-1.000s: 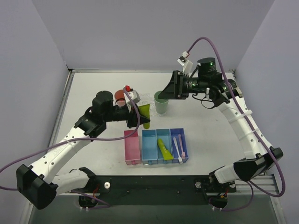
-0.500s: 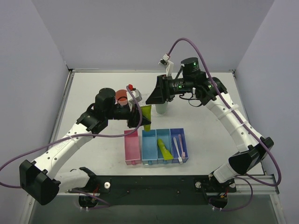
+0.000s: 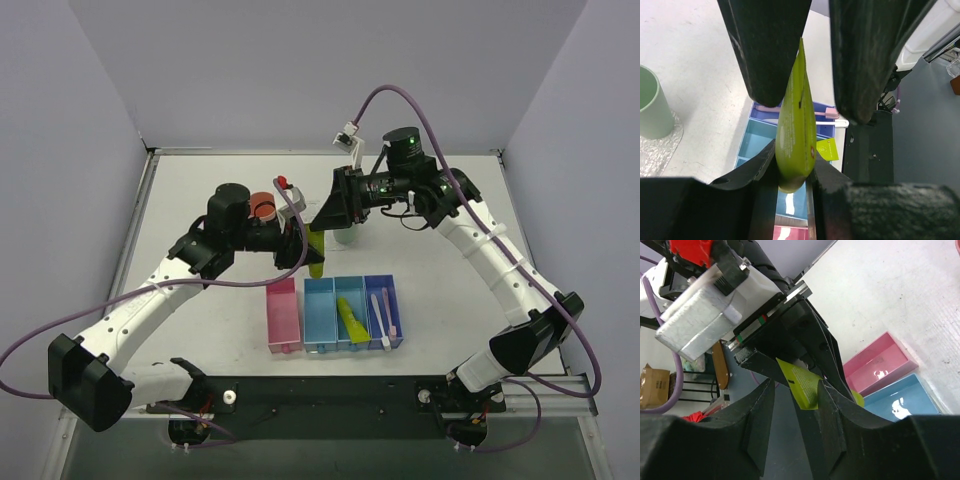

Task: Prepare toiletry sets of a toothbrush and toothpaste on the tray

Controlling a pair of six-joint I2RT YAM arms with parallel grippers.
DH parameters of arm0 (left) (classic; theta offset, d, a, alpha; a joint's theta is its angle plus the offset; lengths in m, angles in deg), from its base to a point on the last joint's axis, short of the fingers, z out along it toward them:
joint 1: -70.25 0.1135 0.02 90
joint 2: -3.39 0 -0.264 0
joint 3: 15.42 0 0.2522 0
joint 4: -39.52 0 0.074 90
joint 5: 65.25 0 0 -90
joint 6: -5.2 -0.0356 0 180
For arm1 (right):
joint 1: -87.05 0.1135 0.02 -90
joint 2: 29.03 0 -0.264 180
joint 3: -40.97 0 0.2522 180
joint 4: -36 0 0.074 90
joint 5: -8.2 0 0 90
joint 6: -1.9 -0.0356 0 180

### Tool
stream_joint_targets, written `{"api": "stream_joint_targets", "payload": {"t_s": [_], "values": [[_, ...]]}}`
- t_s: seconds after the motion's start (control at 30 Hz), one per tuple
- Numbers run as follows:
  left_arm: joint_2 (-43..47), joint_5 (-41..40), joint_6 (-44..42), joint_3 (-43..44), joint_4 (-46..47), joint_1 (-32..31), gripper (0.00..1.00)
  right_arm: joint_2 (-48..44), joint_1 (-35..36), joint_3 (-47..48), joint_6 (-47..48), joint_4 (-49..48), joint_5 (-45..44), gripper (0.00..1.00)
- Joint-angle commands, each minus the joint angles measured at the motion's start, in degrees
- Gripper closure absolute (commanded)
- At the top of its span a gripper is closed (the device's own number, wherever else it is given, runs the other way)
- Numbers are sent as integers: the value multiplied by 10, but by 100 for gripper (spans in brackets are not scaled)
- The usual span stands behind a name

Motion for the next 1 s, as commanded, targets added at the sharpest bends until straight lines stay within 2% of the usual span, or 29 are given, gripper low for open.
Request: {"api": "stream_joint_targets", "payload": {"t_s": [0.0,0.17,0.3,0.43,0.57,0.7,0.8,0.97], "values": [[1,16,-11,35,19,4,72,-20,5,-13,9,-21,36,65],[-1,11,-14,37,15,4,71,-16,5,-11,12,-20,38,70],[-1,6,-16,40,10,4,71,-9,5,-7,10,-19,42,87],[-2,-1,-17,42,8,4,69,-5,5,-6,4,-17,46,99],[0,-28,-15,42,4,5,57,-11,2,-9,13,-13,30,100],[5,-61,-7,39,3,9,38,-29,-1,-15,35,-13,-45,100],[12,-93,-1,36,3,14,28,-45,-7,-22,55,-16,-98,100],[30,-138,11,29,3,30,22,-71,-10,-53,76,-57,-172,100]]}}
